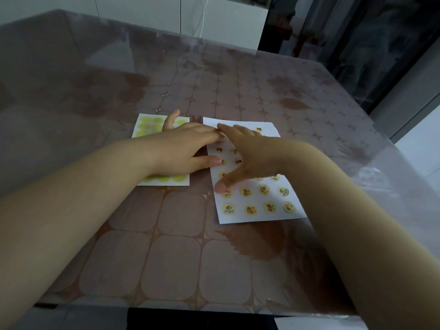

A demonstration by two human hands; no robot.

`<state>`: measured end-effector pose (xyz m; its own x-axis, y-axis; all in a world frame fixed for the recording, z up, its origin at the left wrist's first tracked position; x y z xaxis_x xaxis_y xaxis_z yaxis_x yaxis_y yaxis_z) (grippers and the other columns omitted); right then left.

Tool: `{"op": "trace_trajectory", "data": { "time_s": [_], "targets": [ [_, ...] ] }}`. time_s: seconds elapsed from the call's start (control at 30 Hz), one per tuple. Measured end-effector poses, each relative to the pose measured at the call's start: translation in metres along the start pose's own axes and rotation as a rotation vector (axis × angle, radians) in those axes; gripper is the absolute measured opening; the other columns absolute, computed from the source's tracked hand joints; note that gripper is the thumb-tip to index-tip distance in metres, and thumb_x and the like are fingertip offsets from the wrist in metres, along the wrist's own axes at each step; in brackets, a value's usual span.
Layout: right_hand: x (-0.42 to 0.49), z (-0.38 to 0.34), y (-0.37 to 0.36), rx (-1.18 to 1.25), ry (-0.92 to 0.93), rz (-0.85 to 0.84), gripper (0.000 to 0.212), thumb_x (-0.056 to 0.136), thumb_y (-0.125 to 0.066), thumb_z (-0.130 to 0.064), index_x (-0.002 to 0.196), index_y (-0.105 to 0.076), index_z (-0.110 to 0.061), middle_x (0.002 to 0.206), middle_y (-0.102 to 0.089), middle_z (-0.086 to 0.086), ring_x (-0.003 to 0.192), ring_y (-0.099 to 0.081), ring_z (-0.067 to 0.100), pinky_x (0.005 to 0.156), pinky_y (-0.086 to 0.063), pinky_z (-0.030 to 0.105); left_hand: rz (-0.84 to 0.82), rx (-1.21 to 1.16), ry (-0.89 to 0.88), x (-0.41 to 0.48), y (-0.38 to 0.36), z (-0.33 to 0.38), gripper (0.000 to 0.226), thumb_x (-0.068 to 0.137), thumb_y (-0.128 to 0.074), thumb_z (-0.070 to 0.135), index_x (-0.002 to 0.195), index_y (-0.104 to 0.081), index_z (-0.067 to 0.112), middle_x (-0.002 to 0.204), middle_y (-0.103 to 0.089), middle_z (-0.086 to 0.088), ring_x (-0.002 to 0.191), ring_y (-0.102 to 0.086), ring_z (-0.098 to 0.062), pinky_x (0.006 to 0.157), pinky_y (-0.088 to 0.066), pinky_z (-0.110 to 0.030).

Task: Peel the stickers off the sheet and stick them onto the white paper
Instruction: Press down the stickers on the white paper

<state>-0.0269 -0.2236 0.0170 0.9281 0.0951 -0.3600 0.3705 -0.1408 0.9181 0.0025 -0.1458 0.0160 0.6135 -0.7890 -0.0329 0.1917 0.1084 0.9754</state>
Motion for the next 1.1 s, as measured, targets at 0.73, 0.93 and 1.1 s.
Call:
{"op": "trace_trajectory", "data": {
  "time_s": [0.73, 0.93, 1.1],
  "targets": [
    [-0.017, 0.048, 0.014, 0.010, -0.069, -0.092, 0.128, 0.050, -0.076, -0.061, 0.145, 0.005, -0.038, 0.156, -0.009, -0.014, 0.140, -0.023, 0.017, 0.111, -0.023, 0.043, -0.026, 0.008, 0.019, 0.000, -0.003, -0.003, 0.055, 0.088, -0.031, 0.052, 0.140, -0.023, 0.035, 0.149, -0.019, 0.021, 0.138, -0.008, 0.001, 0.110, 0.019, -0.041],
    [-0.015, 0.059, 0.008, -0.064, -0.137, -0.136, 0.134, 0.046, -0.077, -0.062, 0.146, 0.009, -0.036, 0.157, -0.004, -0.010, 0.141, -0.021, 0.022, 0.112, -0.023, 0.047, -0.027, 0.021, 0.022, 0.000, -0.004, -0.004, 0.056, 0.087, -0.030, 0.054, 0.140, -0.023, 0.036, 0.150, -0.018, 0.020, 0.138, -0.007, 0.000, 0.109, 0.019, -0.041],
    [-0.023, 0.068, 0.012, -0.078, -0.137, -0.171, 0.138, 0.034, -0.073, -0.067, 0.143, 0.008, -0.043, 0.156, -0.005, -0.015, 0.141, -0.021, 0.019, 0.114, -0.022, 0.046, -0.024, 0.011, 0.019, 0.000, -0.004, -0.004, 0.057, 0.087, -0.030, 0.054, 0.140, -0.023, 0.035, 0.149, -0.019, 0.021, 0.138, -0.007, 0.001, 0.109, 0.019, -0.041]
  ]
}}
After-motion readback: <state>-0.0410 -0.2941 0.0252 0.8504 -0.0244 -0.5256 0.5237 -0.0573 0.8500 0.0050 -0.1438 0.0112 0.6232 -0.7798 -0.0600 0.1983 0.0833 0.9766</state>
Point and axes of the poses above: each hand's wrist, its own x-axis towards the middle knuckle, its own y-axis out of the back of the hand, z = x × y, the point moved 9 cm from there along x, towards the middle knuckle
